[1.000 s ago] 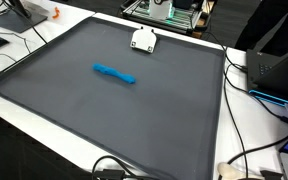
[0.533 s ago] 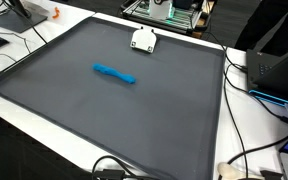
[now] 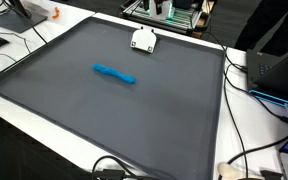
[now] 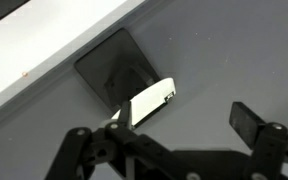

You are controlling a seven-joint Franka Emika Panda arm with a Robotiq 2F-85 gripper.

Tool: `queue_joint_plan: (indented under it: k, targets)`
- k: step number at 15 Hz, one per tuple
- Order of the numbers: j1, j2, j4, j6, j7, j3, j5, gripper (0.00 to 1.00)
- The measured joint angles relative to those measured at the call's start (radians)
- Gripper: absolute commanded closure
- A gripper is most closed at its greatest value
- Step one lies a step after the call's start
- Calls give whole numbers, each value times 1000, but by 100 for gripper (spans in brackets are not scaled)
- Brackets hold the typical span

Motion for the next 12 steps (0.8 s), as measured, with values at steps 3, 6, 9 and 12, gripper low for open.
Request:
queue_joint_plan:
  k: [3,6,9,12]
  targets:
    - [-9,47,3,1,71,0,81,0]
    - [-15,94,5,21,135,0,161,0]
    - [-16,146,6,94,175,0,227,0]
    - [-17,204,8,171,214,0,265,0]
